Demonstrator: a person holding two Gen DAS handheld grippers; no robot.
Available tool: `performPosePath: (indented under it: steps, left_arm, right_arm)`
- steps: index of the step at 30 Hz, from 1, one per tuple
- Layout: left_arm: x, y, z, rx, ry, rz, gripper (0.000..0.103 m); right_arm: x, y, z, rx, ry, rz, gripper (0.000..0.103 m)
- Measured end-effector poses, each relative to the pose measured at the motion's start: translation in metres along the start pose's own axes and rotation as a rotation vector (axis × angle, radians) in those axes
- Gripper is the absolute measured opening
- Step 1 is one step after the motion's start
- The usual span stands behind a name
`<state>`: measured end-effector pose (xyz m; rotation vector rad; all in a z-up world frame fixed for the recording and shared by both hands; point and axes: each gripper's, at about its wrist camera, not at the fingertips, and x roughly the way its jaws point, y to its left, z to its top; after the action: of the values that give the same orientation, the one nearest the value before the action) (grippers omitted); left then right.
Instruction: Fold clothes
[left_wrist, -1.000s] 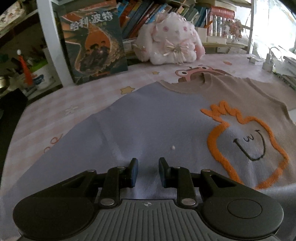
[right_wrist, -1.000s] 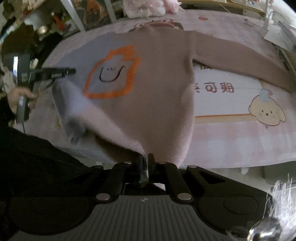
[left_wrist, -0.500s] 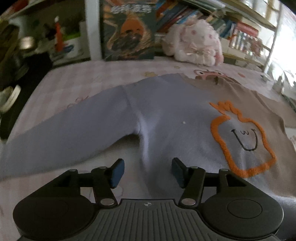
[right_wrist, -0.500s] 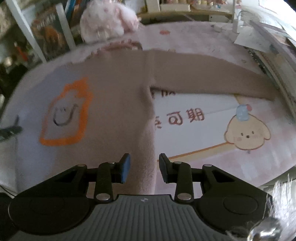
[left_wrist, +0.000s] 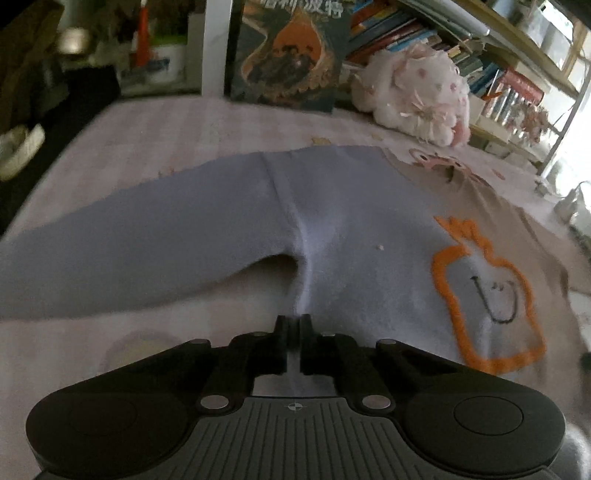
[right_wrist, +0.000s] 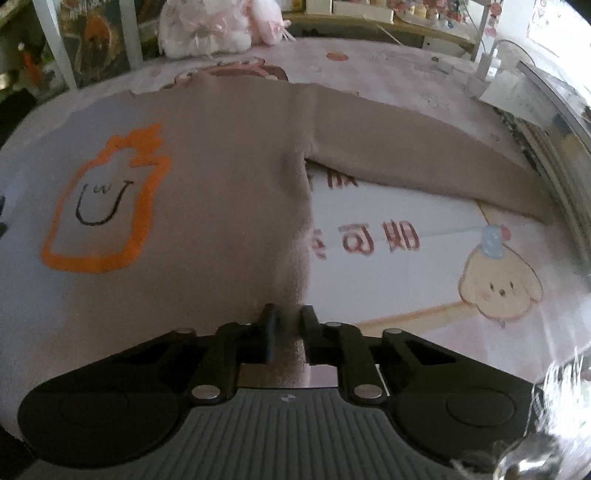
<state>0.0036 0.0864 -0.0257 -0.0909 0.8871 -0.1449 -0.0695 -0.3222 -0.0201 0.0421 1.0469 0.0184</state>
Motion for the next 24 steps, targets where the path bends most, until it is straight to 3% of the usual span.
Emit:
performPosePath:
  steps: [3,7,10,16,22,24]
  left_arm:
    - [0.012,0.001,0.016,0.025,-0.012,0.03,0.005]
    - [0.026,-0.014,0.03,0.129,-0.016,0.076,0.004]
    - [0.031,-0.021,0.035,0.183,-0.021,0.101,0.004]
    - [0.035,-0.015,0.039,0.171,-0.026,0.098,0.005]
    - [0.021,-0.024,0.029,0.195,-0.02,0.074,0.013]
    - [0.013,-0.023,0.023,0.17,-0.021,0.057,0.014]
  right_arm:
    - [0.014,0.006,0.017,-0.024,-0.077,-0.029,0.008]
    - [0.038,0.012,0.041,-0.02,-0.164,-0.116,0.006]
    - [0.035,0.01,0.041,0.012,-0.148,-0.105,0.006]
    - [0.024,0.005,0.026,0.05,-0.142,-0.049,0.005]
    - [0.019,0.003,0.019,0.084,-0.133,-0.041,0.007]
    - [0.016,0.002,0.015,0.092,-0.126,-0.035,0.015]
